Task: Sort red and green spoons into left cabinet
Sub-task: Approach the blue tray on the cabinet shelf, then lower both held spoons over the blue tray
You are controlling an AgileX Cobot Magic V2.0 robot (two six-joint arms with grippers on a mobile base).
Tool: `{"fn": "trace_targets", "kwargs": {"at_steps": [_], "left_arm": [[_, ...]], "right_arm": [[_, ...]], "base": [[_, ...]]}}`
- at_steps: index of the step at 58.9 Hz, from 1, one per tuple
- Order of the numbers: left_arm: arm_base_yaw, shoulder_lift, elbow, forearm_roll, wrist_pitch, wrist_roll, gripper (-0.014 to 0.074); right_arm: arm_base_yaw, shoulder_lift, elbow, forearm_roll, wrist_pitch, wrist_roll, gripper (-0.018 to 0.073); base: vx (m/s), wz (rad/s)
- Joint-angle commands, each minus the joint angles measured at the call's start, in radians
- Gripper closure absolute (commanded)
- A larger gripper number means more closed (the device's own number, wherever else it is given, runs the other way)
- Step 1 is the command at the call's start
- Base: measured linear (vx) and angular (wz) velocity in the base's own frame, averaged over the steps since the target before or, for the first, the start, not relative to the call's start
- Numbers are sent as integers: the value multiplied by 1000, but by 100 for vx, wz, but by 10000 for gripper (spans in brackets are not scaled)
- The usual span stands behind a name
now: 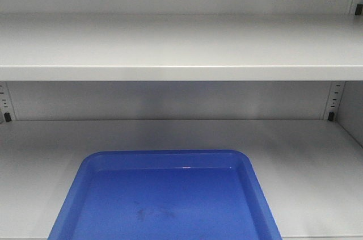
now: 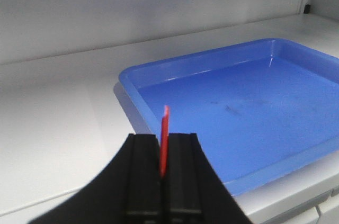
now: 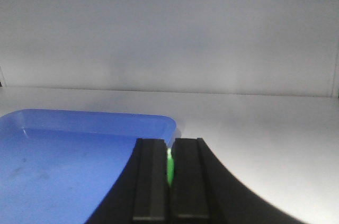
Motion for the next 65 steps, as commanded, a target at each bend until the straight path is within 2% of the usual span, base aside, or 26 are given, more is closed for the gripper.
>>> {"fn": "trace_targets", "kwargs": {"at_steps": [1,12,24,31,39,46,62,65], "left_arm": [[-7,8,-30,-25,-70,-8,596],[-7,11,-47,-28,-184,-5,596],[-7,108,-155,-32,-173,29,596],[-7,199,-214,-97,-152,69,596],[-7,301,-278,-268,-141,238,596],[-7,380,-328,-463,-50,452,596],[-7,531,-357,-974,129,908,596],[-7,555,-357,-1049,171,975,596]], "right_arm": [[-2,11,-30,15,-20,-11,564],[-2,71,-52,11,-7,-23,564],[-2,156,-144,12,43,-68,564],[-2,225,-195,12,99,-75,564],[-2,302,-241,50,121,-116,564],[-2,376,-284,147,165,-235,564],[-2,543,-348,542,333,-622,564],[-2,569,-350,619,365,-684,564]], "base": [[0,0],[0,0],[0,0],[0,0],[0,0],[0,0],[0,0],[0,0]]}}
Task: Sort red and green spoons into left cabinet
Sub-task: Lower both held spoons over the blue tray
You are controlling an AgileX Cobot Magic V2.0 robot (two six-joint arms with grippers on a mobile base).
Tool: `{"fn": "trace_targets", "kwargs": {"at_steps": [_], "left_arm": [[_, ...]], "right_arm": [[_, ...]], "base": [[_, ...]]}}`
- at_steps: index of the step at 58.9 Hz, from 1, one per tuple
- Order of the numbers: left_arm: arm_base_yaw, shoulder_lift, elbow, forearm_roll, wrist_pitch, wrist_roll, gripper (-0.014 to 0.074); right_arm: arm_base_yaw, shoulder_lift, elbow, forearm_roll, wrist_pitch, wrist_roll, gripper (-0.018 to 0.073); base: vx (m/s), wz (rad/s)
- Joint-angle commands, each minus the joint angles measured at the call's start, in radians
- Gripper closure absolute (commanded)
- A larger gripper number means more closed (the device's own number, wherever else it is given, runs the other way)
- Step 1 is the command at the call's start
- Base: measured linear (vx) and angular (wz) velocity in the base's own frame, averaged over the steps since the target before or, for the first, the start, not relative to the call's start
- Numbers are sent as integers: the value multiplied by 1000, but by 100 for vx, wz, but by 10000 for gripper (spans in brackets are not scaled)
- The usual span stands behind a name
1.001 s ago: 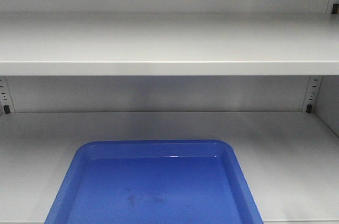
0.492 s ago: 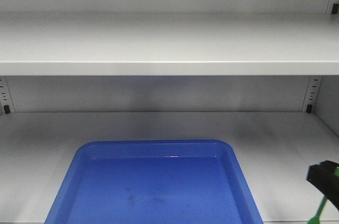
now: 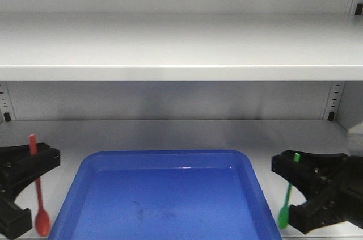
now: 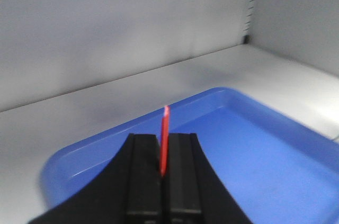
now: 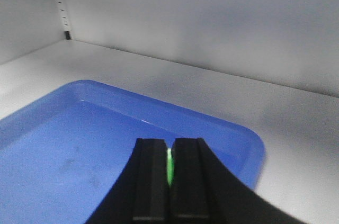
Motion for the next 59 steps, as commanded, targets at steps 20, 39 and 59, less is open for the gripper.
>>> {"fn": "trace_targets", "kwargs": {"at_steps": [20,39,59], "left_arm": [[-7,199,-72,-283,182,257,596],[-7,374,-214,-284,300,264,596],[-7,456,-269,-284,298,269,570]], "right_arm": [[-2,190,-113,154,184,-174,564],[-2,348,-265,154,317,-176,564],[-2,431,-320,154,331,-173,527]], "base": [[0,0],[0,0],[0,0]]}}
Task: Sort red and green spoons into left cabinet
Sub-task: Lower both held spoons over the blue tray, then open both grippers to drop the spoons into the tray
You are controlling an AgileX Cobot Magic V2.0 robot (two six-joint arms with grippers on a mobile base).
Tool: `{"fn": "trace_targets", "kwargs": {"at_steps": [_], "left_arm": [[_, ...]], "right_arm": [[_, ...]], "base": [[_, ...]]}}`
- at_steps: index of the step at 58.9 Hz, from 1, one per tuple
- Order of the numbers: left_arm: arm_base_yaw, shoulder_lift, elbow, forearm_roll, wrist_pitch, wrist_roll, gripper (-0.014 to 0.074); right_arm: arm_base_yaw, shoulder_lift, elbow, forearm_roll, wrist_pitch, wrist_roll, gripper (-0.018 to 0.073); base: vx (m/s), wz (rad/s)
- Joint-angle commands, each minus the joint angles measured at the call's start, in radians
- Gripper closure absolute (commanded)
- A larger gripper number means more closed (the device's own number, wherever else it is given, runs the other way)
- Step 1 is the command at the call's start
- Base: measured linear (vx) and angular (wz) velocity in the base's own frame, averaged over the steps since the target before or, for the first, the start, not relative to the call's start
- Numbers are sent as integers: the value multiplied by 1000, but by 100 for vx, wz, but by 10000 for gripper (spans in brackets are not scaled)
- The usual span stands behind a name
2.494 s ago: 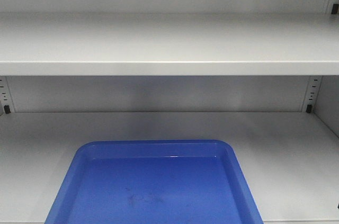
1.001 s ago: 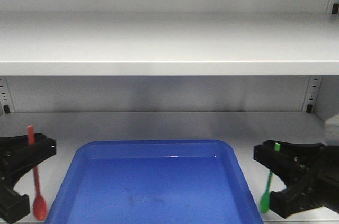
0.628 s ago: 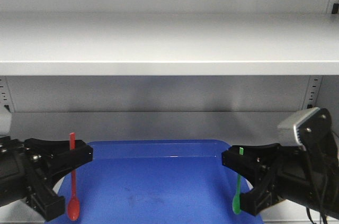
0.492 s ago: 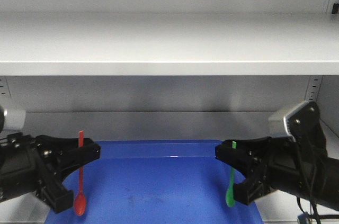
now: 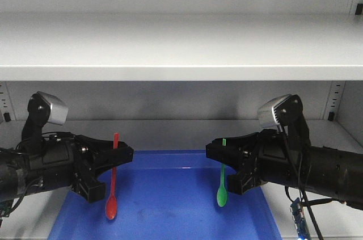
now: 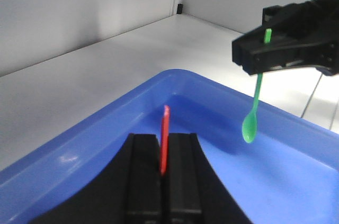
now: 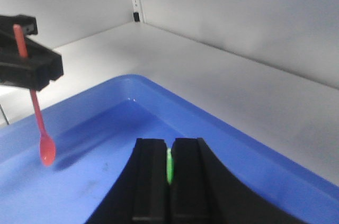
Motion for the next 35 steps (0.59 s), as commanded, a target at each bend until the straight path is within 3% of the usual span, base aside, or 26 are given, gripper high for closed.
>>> {"fn": "trace_targets", "kwargs": {"at_steps": [1,10,24,30,35], "left_arm": [[-7,-31,-40,-119,13,4,560],[-7,-31,-40,-119,-6,13,422],[-7,-31,-40,-119,-26,13,120],[-7,-31,-40,-119,-41,13,44],[-7,-34,-40,-119,-51,13,25]], "right_arm": [[-2,-29,-37,91,33,-7,520],[-2,-29,-37,91,31,-7,378],[-2,-29,-37,91,27,-6,-5],[-2,-29,-37,91,25,-6,-125],[-2,-29,-37,91,25,-6,-160]], "base": [[0,0],[0,0],[0,0],[0,0],[0,0]]}}
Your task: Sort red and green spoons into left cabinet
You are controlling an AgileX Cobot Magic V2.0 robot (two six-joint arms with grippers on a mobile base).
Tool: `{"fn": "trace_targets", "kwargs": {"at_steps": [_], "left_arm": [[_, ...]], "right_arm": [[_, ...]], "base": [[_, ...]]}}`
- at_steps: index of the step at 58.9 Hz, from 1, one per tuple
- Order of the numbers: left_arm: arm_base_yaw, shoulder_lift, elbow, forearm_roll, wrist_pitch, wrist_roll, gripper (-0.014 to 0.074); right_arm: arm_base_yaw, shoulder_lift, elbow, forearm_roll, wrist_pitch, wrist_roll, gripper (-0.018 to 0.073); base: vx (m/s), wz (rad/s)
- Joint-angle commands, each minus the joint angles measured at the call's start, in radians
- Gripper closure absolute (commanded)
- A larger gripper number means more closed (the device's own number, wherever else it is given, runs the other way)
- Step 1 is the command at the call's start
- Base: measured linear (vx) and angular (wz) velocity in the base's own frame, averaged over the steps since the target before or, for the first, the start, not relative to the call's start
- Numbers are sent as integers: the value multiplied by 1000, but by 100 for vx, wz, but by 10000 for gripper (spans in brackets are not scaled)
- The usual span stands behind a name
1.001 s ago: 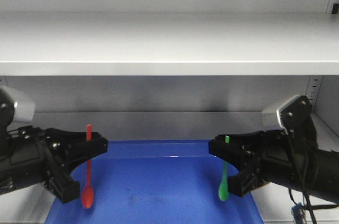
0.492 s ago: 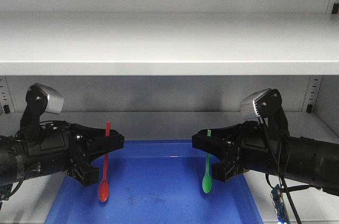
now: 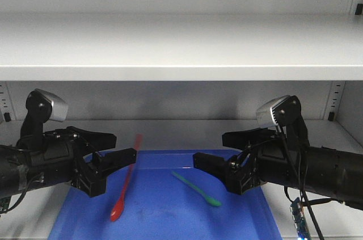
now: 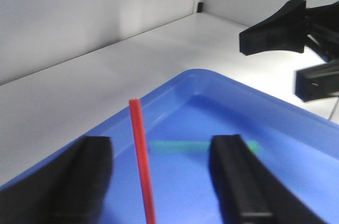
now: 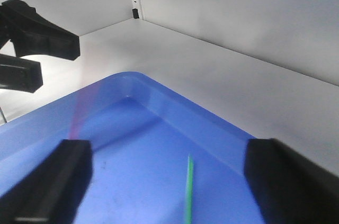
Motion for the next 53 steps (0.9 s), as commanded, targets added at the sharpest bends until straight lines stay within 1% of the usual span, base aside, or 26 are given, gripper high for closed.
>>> {"fn": "trace_targets", "kwargs": {"at_steps": [1,13,19,23,28,32,34,37,40,42,43,44,45,46,48,53], "left_arm": [[-7,-35,-36,-117,14,2,26],[-7,-58,-36,-115,25,1,27],[-7,-78,-36,-111,54,-8,36],[-7,-88,-36,-108,82,-9,63],[-7,-105,-36,-80,100,-15,131],[-7,-119,-36,-21,97,-56,218],[-7,-127,-36,16,97,-84,274],[-7,-137,-36,81,98,-135,376],[-7,-144,-36,137,103,-176,472],[-7,-152,-36,181,108,-206,554],[-7,-155,-36,195,108,-217,581],[-7,-160,-36,213,108,-228,606],[-7,-163,-36,224,111,-237,606],[-7,-167,-36,238,114,-250,605],[-7,-175,-36,256,120,-274,605],[-7,-189,-36,275,138,-303,599]], "right_arm": [[-2,-34,-35,91,26,-6,-160],[-2,-34,-35,91,27,-6,-120],[-2,-40,-35,91,28,-6,-83],[-2,-51,-35,91,31,-5,-39],[-2,-76,-35,86,28,8,38],[-2,-104,-35,59,15,29,115],[-2,-119,-34,39,8,41,168],[-2,-143,-34,-10,-6,81,281],[-2,-164,-34,-60,-14,133,365],[-2,-178,-34,-105,-15,174,469],[-2,-186,-34,-121,-15,180,484],[-2,-192,-34,-147,-14,200,542],[-2,-199,-34,-165,-12,209,571],[-2,-205,-34,-180,-12,219,576],[-2,-217,-34,-224,-9,248,573],[-2,-244,-32,-288,-4,311,569]], "base": [[0,0],[0,0],[0,0],[0,0],[0,0],[0,0],[0,0],[0,0],[0,0],[0,0],[0,0],[0,0],[0,0],[0,0],[0,0],[0,0]]}}
